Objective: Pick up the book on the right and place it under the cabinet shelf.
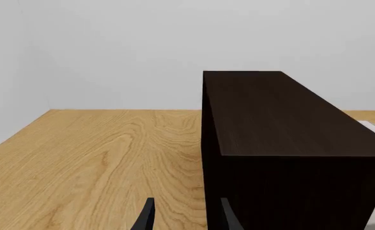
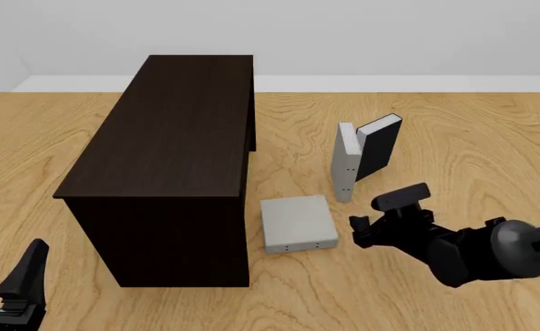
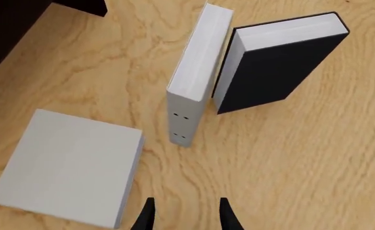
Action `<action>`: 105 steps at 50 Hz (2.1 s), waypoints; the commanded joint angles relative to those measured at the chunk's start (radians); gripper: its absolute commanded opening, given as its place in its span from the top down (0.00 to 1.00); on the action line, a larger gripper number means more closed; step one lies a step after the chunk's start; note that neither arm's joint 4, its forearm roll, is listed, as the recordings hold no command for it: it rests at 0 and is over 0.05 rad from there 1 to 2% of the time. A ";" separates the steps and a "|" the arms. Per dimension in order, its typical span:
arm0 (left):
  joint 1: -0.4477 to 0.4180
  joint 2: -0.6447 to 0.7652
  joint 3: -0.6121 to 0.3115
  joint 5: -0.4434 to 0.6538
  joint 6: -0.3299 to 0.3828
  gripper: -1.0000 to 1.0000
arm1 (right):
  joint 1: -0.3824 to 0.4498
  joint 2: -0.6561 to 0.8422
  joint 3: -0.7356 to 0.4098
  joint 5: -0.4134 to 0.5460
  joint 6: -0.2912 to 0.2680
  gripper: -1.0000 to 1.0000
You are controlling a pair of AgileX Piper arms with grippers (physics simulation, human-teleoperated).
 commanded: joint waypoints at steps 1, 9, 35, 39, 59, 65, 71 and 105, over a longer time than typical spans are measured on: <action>-0.002 -0.002 0.001 0.001 -0.001 0.00 | 0.044 0.063 -0.044 -0.018 0.056 0.00; -0.002 0.002 0.003 -0.003 -0.002 0.00 | 0.066 0.084 -0.057 -0.019 0.056 0.00; -0.002 0.002 0.003 -0.002 -0.001 0.00 | 0.128 0.137 -0.098 -0.016 0.052 0.00; -0.002 0.002 0.002 -0.002 -0.001 0.00 | 0.140 0.140 -0.103 -0.013 0.052 0.00; -0.002 -0.001 0.003 -0.001 -0.001 0.00 | 0.198 0.123 -0.126 0.015 0.055 0.00; -0.002 -0.001 0.004 -0.001 -0.001 0.00 | 0.222 0.117 -0.143 0.033 0.057 0.00; -0.002 -0.002 0.004 -0.001 0.000 0.00 | 0.236 0.125 -0.162 0.041 0.056 0.00; -0.002 0.000 0.004 -0.002 -0.001 0.00 | 0.323 0.173 -0.285 0.107 0.061 0.00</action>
